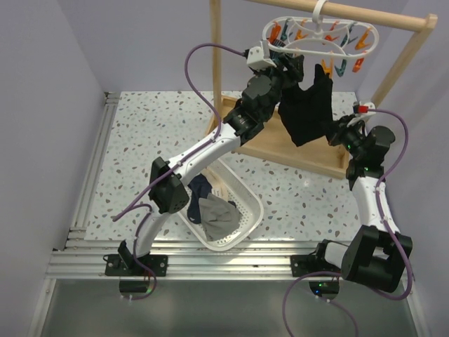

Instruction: Remove the underwear clipped to the hanger

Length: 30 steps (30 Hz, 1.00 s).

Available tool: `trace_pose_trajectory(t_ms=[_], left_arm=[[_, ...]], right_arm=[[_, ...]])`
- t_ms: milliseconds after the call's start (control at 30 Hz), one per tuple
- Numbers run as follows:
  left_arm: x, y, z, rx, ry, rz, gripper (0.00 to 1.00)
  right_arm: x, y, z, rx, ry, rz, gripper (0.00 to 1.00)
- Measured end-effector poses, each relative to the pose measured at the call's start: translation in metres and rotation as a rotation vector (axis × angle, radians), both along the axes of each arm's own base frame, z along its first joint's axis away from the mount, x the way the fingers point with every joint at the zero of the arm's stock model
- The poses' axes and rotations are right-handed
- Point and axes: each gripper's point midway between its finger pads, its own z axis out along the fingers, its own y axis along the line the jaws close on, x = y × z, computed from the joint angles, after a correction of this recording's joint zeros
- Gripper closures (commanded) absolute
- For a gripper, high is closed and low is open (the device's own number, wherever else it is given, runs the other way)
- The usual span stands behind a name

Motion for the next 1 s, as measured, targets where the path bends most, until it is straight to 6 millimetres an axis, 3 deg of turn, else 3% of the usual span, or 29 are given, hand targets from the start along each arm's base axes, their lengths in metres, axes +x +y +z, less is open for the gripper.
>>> trace_pose_trajectory(t_ms=[133, 367, 533, 600, 667, 700, 800, 867, 1000], left_arm=[[0.0, 0.001, 0.001, -0.003, 0.0, 0.008, 0.39], [0.0, 0.003, 0.006, -0.022, -0.015, 0.011, 0.71], [-0.004, 0.001, 0.013, -0.039, -0.037, -0.005, 0.9], [-0.006, -0.002, 0.014, -0.04, -0.04, -0.015, 0.92], [-0.008, -0.004, 0.015, -0.04, -0.043, -0.021, 0.82], [-0.008, -0.005, 0.015, -0.04, -0.044, -0.022, 0.61], [-0.006, -0.004, 0.009, -0.03, -0.035, -0.013, 0.36], [-0.005, -0.006, 0.001, -0.019, -0.026, -0.011, 0.3], [-0.005, -0.004, -0.018, 0.02, 0.004, -0.007, 0.21]], right_arm=[[0.0, 0.0, -0.001, 0.0, 0.002, 0.0, 1.0], [0.0, 0.002, -0.001, 0.0, 0.002, 0.006, 1.0], [0.0, 0.002, -0.001, 0.0, 0.002, 0.006, 1.0], [0.0, 0.002, -0.001, 0.0, 0.002, 0.006, 1.0], [0.0, 0.002, -0.001, 0.0, 0.001, 0.006, 1.0], [0.0, 0.002, -0.001, 0.0, 0.0, 0.006, 1.0], [0.0, 0.002, -0.001, -0.002, 0.0, 0.006, 0.99], [0.0, 0.002, -0.001, -0.006, -0.001, 0.006, 0.94], [0.0, 0.002, -0.002, -0.023, -0.003, 0.007, 0.71]])
